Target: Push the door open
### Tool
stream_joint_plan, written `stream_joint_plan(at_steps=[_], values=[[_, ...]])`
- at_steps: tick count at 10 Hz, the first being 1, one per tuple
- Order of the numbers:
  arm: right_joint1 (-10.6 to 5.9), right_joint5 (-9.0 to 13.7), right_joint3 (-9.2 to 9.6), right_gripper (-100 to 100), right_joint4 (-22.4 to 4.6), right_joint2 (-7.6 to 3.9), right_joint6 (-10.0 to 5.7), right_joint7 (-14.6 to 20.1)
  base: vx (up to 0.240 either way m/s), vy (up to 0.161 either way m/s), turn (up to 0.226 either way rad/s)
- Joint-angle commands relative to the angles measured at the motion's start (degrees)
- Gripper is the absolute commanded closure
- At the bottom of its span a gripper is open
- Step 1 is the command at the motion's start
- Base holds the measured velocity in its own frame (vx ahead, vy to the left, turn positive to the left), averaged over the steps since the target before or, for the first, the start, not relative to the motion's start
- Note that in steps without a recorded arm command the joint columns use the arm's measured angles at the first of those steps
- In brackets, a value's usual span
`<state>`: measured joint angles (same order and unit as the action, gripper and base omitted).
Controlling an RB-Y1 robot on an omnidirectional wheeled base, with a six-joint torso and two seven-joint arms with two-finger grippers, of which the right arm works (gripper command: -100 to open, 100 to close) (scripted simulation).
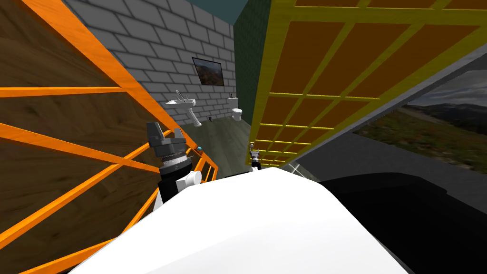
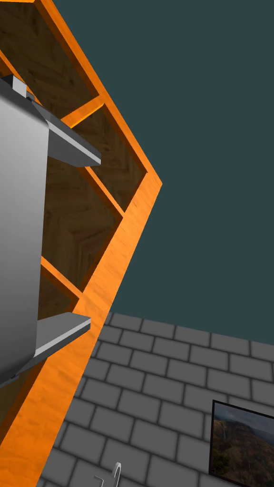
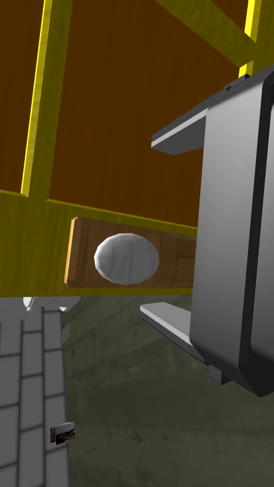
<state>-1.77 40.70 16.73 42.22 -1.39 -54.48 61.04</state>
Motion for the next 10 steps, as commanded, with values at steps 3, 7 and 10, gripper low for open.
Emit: stream_joint_plan(at_steps=[3, 7, 10], values=[[-0.28, 0.27, -0.44, -100, -0.02, 2.52, 0.27, 0.22, 0.201, -0.063, 0.023], [0.08, 0.24, -0.38, 100, 0.54, 1.75, 0.43, 0.06, 0.004, 0.005, 0.008], [0.08, 0.24, -0.38, 100, 0.54, 1.75, 0.43, 0.06, -0.006, 0.001, 0.000]])
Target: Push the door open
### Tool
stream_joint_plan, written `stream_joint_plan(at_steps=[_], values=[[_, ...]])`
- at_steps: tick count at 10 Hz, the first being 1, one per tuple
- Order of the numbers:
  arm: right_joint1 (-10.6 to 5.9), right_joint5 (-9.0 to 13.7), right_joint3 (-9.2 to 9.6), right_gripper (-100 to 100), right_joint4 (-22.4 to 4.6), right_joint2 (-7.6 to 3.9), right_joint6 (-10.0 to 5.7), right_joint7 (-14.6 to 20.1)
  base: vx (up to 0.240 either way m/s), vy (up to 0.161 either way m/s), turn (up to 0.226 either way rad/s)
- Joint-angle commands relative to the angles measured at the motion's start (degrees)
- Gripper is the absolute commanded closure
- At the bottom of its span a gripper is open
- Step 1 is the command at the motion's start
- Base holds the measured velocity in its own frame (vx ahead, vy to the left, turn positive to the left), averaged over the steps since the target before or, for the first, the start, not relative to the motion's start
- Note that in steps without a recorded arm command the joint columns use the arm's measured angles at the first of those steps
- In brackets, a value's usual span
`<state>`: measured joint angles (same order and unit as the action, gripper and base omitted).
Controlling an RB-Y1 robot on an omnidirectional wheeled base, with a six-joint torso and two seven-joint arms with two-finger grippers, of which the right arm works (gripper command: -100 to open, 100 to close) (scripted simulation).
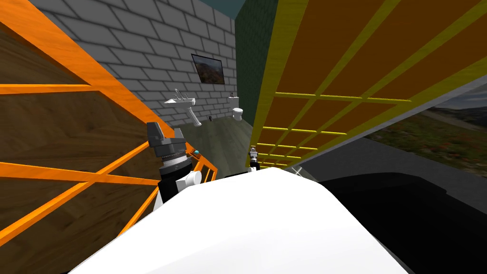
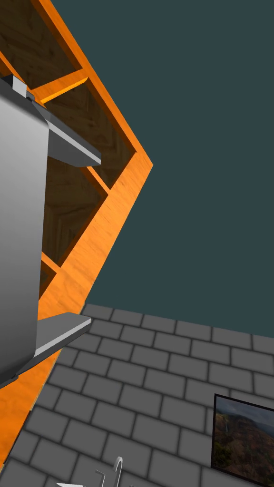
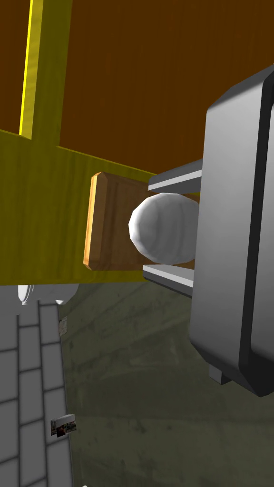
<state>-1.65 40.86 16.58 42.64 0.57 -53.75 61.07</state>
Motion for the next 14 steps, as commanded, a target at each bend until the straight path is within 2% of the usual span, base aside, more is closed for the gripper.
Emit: stream_joint_plan(at_steps=[1, 6, 7, 9, 11, 12, 13, 14], values=[[-0.09, 0.73, -0.96, 100, 0.00, -1.32, -0.25, -0.24, 0.112, 0.036, -0.008], [-0.25, 2.02, -2.64, 100, -0.01, -2.33, -0.69, -0.65, 0.172, 0.023, -0.044], [-0.35, 2.85, -3.71, 100, -0.01, -2.31, -0.98, -0.91, 0.216, 0.023, -0.063], [-0.45, 3.63, -4.73, 100, -0.02, -1.83, -1.24, -1.16, 0.212, 0.035, -0.076], [-0.56, 4.52, -5.90, 100, -0.02, -0.62, -1.55, -1.45, 0.204, 0.028, -0.075], [-0.70, 4.17, -5.31, 100, -0.48, -0.76, -1.24, -1.34, 0.094, 0.005, -0.018], [-0.93, 5.02, -6.47, 100, -0.54, -1.92, -1.67, -1.53, 0.128, 0.002, -0.028], [-0.97, 5.38, -6.93, 100, -0.56, -2.26, -1.78, -1.63, 0.226, -0.001, -0.028]])
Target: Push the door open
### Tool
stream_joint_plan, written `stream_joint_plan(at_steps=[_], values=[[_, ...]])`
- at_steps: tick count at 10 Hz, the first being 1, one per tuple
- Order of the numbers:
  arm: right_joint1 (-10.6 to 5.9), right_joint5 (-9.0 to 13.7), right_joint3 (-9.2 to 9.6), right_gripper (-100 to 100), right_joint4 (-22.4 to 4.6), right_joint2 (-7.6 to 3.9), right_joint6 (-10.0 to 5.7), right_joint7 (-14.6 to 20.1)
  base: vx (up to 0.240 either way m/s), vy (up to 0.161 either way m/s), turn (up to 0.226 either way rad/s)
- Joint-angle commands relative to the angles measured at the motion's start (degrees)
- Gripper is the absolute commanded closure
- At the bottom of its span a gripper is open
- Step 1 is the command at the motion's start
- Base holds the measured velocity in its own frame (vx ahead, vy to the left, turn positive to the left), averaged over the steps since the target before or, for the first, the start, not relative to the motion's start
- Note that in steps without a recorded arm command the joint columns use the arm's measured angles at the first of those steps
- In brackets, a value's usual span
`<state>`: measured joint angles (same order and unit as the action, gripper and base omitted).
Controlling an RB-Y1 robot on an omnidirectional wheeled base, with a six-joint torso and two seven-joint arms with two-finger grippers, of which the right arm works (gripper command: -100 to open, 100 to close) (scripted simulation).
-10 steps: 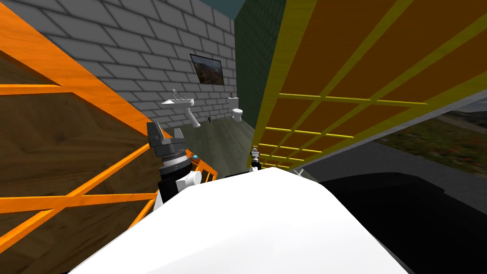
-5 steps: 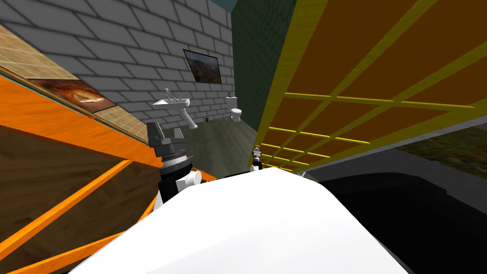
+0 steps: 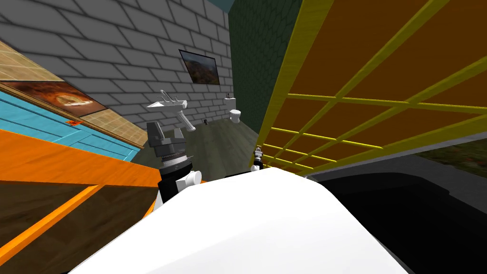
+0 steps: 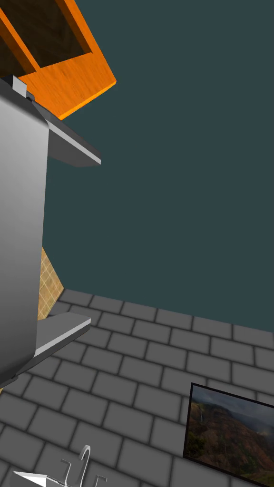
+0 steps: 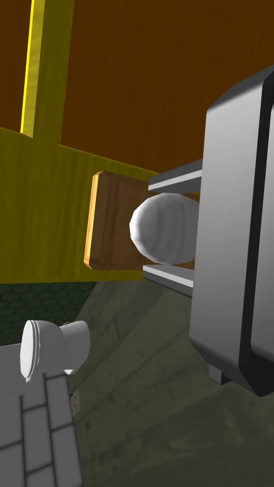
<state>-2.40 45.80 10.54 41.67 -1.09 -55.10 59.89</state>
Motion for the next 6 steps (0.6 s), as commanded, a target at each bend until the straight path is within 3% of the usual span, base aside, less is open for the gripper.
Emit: stream_joint_plan(at_steps=[1, 3, 6], values=[[-0.26, 0.84, -1.39, 100, 0.39, -0.90, -0.56, -0.56, 0.228, -0.007, -0.080], [-0.36, 1.93, -2.79, 100, 0.33, -1.35, -0.89, -0.86, 0.242, 0.007, -0.063], [-0.53, 3.60, -4.92, 100, 0.25, -0.95, -1.39, -1.33, 0.251, 0.011, -0.084]])
